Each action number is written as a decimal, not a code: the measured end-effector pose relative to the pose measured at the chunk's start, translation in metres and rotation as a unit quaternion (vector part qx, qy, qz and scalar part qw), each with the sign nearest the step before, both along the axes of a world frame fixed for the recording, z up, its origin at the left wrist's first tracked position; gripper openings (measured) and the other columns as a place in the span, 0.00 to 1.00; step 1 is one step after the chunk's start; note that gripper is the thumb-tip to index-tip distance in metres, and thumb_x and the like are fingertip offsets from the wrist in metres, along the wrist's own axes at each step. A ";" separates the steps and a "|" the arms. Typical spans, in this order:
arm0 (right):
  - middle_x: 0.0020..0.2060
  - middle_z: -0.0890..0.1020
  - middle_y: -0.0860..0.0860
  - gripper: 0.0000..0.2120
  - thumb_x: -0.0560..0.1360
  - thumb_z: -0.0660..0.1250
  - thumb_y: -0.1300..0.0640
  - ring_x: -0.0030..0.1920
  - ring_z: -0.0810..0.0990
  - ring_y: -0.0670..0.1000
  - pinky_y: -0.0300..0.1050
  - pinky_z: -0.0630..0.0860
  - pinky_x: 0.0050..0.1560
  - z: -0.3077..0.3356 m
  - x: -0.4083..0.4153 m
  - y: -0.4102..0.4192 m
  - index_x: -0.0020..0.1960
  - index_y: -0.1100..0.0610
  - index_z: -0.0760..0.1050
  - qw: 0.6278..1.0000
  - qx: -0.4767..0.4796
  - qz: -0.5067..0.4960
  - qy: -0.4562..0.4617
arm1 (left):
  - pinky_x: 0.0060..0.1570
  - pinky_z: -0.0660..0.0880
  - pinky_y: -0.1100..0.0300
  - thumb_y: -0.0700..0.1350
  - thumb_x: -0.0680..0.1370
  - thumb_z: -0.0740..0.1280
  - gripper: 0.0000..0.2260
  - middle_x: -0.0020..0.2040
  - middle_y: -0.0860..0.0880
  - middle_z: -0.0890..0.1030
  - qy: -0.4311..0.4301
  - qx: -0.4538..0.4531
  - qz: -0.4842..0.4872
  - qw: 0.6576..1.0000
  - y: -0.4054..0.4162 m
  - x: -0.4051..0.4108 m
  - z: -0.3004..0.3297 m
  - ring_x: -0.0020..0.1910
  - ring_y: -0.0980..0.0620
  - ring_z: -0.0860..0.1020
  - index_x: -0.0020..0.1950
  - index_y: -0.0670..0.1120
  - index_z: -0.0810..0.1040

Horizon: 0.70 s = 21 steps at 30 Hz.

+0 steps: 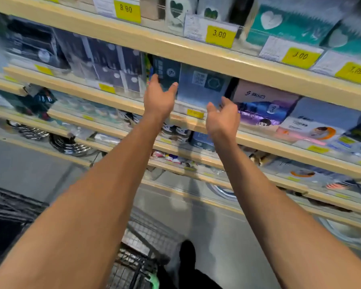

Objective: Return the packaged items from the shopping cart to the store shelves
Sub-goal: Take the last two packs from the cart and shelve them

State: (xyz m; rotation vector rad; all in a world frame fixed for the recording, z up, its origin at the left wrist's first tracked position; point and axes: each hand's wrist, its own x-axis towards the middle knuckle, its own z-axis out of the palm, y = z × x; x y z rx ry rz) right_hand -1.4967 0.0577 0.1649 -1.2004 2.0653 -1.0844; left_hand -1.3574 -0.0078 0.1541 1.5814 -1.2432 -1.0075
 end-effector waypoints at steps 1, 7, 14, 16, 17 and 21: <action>0.73 0.71 0.57 0.27 0.82 0.63 0.53 0.74 0.68 0.58 0.53 0.64 0.74 -0.001 -0.002 -0.006 0.77 0.62 0.62 1.000 0.014 0.002 0.010 | 0.75 0.65 0.47 0.54 0.80 0.66 0.34 0.76 0.42 0.69 -0.004 0.017 -0.007 1.000 -0.010 0.000 -0.001 0.75 0.44 0.68 0.80 0.39 0.59; 0.53 0.76 0.58 0.17 0.84 0.58 0.51 0.58 0.75 0.59 0.49 0.67 0.49 -0.013 -0.011 -0.031 0.62 0.65 0.70 0.999 0.033 -0.004 0.018 | 0.64 0.70 0.48 0.47 0.84 0.60 0.18 0.66 0.38 0.75 -0.075 0.031 0.042 0.996 -0.047 -0.005 -0.013 0.65 0.39 0.74 0.68 0.35 0.69; 0.40 0.73 0.55 0.15 0.83 0.56 0.53 0.41 0.71 0.55 0.48 0.62 0.42 -0.022 -0.006 -0.054 0.41 0.61 0.66 0.999 0.031 -0.034 0.016 | 0.58 0.72 0.43 0.40 0.81 0.56 0.17 0.58 0.27 0.78 -0.179 0.032 0.026 0.983 -0.063 0.003 -0.022 0.59 0.32 0.75 0.56 0.26 0.76; 0.38 0.71 0.53 0.14 0.83 0.56 0.54 0.42 0.70 0.55 0.48 0.61 0.42 -0.024 -0.004 -0.056 0.40 0.60 0.65 0.999 0.023 -0.046 0.002 | 0.52 0.71 0.45 0.41 0.80 0.57 0.17 0.53 0.30 0.80 -0.188 0.016 0.026 0.982 -0.061 0.002 -0.023 0.54 0.33 0.77 0.52 0.27 0.78; 0.37 0.70 0.52 0.14 0.83 0.55 0.54 0.43 0.70 0.55 0.48 0.62 0.42 -0.025 -0.004 -0.057 0.41 0.59 0.65 0.998 0.015 -0.054 -0.004 | 0.48 0.70 0.47 0.42 0.80 0.58 0.18 0.50 0.32 0.80 -0.184 0.016 0.027 0.982 -0.059 0.000 -0.022 0.51 0.35 0.77 0.51 0.28 0.78; 0.46 0.73 0.53 0.12 0.85 0.52 0.52 0.47 0.69 0.54 0.46 0.60 0.46 -0.028 0.006 -0.050 0.48 0.58 0.65 0.995 -0.012 -0.103 0.004 | 0.48 0.72 0.49 0.55 0.80 0.56 0.25 0.52 0.37 0.82 -0.158 0.007 0.055 0.986 -0.050 -0.006 -0.018 0.51 0.37 0.79 0.55 0.33 0.78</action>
